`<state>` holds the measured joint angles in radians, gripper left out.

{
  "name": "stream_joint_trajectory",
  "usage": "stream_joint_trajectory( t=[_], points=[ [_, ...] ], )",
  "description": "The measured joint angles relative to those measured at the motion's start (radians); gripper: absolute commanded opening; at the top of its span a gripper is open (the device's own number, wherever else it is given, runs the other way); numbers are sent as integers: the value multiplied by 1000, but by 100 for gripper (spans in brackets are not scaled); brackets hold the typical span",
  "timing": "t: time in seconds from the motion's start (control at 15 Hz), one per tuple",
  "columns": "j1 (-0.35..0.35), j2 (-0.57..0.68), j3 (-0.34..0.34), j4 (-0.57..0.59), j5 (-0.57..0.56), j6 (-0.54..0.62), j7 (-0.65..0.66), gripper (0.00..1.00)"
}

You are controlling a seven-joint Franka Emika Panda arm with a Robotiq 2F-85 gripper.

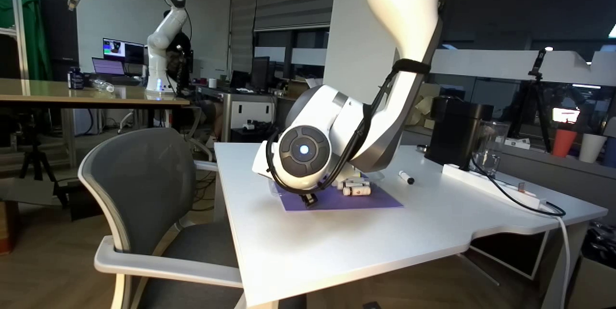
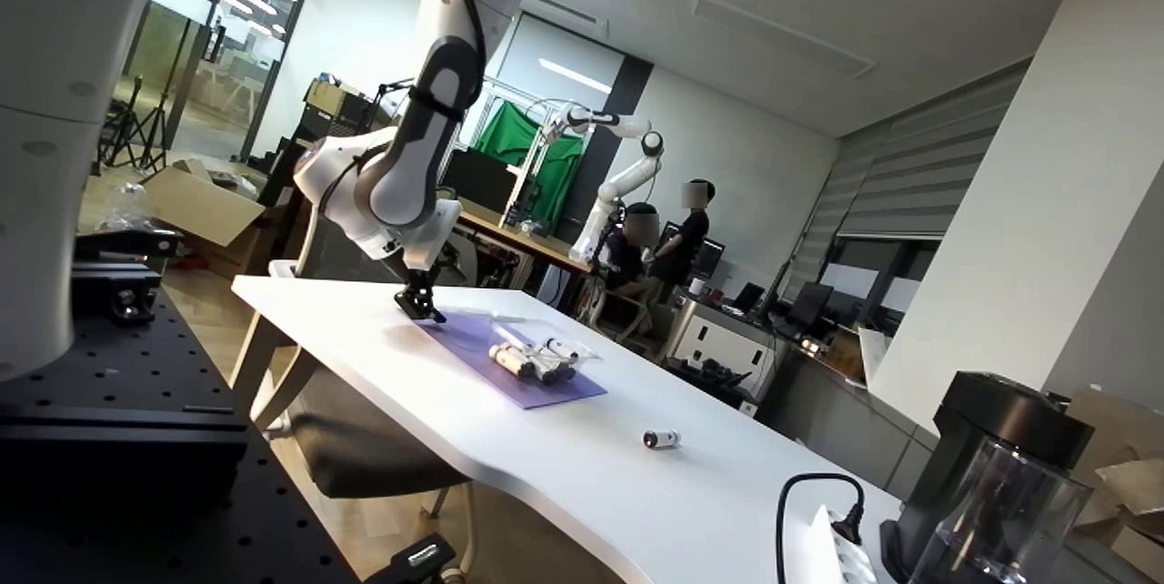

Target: Close the lid of the bowl

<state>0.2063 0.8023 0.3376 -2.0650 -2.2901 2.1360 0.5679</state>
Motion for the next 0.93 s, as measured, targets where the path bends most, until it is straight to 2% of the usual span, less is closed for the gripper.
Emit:
stream_joint_trajectory(
  t=[0.33, 0.93],
  points=[
    [6, 17, 3, 10, -67, -82, 67, 100],
    [79, 76, -4, 9, -141, -472, 203, 100]
  ],
)
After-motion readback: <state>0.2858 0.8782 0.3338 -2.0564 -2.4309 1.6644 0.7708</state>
